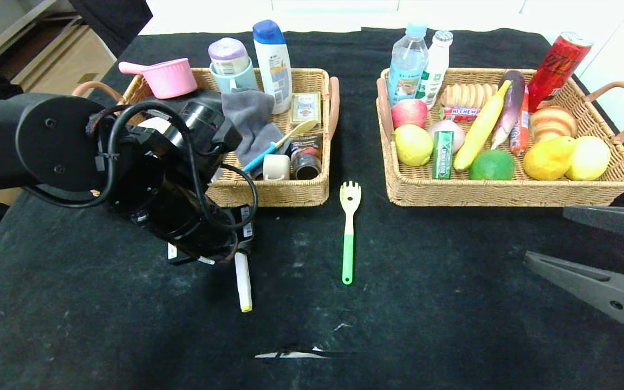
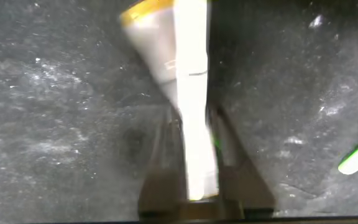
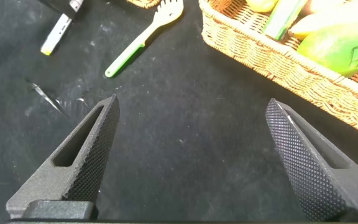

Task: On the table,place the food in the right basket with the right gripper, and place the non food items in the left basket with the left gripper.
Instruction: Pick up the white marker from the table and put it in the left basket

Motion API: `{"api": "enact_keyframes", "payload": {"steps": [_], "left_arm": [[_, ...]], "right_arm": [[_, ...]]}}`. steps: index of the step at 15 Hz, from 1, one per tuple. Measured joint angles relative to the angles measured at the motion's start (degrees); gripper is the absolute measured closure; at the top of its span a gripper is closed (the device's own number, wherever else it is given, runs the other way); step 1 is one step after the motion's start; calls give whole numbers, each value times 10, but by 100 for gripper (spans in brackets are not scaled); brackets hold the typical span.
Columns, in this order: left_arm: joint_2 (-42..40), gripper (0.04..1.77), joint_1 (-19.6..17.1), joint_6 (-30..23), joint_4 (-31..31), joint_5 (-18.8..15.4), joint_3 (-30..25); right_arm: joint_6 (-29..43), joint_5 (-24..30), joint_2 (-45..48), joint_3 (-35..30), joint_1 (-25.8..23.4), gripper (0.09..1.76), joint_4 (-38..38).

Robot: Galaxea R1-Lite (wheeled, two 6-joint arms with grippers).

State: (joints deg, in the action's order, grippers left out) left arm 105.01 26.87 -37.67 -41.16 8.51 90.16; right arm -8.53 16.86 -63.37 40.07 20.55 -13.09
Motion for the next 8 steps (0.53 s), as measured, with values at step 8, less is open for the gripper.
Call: {"api": "enact_keyframes", "payload": {"steps": [8], "left_arm": [[-2,157,0,-1,-3,1,-4]], "right_arm": [[-1,0,-2,-1,0,14,0]]}}
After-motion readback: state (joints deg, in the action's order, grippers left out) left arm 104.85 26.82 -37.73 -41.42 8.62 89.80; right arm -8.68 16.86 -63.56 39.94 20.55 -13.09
